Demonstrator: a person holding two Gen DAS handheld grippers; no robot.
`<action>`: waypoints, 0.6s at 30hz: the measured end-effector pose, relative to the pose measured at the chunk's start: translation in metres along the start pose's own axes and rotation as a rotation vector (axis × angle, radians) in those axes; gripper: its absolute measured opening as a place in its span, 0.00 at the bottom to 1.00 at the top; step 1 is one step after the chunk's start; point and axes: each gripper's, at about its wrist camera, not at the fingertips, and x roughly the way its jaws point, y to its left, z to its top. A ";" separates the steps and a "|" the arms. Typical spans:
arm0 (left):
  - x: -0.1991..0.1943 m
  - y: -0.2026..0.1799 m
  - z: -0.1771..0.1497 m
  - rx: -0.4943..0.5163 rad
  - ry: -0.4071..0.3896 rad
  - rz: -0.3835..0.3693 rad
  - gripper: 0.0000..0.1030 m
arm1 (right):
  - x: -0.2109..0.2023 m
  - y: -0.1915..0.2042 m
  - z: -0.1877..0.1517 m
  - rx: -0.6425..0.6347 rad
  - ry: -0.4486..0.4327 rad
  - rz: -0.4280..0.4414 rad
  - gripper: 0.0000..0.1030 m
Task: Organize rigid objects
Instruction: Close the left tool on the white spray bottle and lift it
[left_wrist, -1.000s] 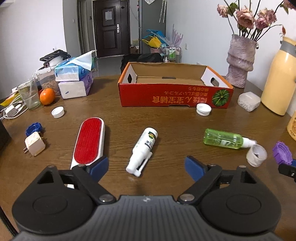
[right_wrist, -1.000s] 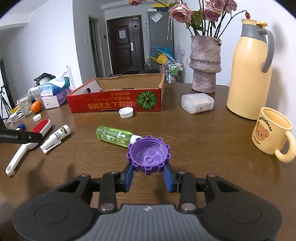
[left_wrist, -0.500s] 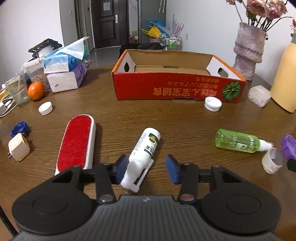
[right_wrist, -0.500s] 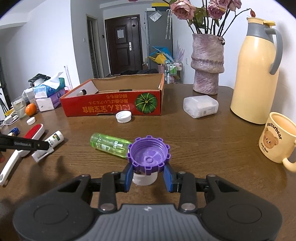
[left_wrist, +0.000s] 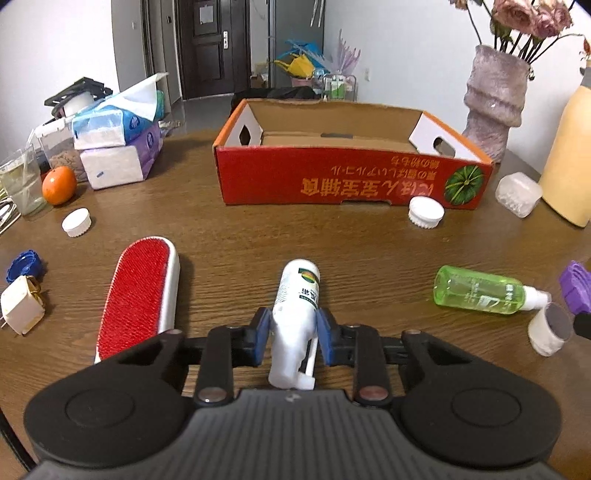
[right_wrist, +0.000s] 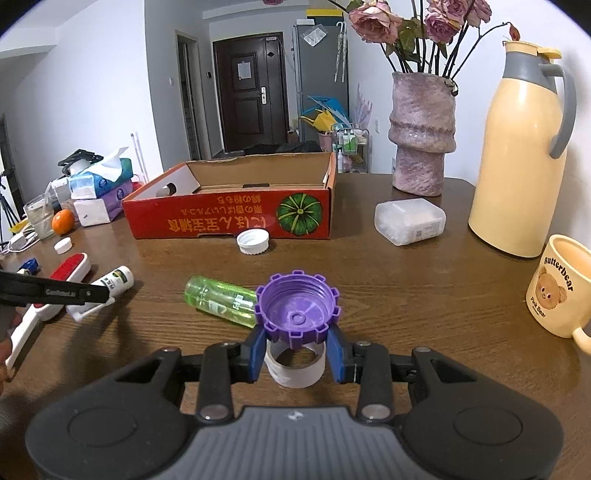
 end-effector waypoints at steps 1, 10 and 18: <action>-0.004 0.000 0.001 0.000 -0.008 -0.002 0.27 | -0.001 0.000 0.001 -0.001 -0.003 0.001 0.33; -0.037 -0.003 0.009 -0.001 -0.079 -0.019 0.27 | -0.006 0.008 0.010 -0.006 -0.030 0.009 0.33; -0.059 -0.006 0.016 -0.003 -0.119 -0.030 0.27 | -0.013 0.020 0.021 -0.026 -0.054 0.034 0.33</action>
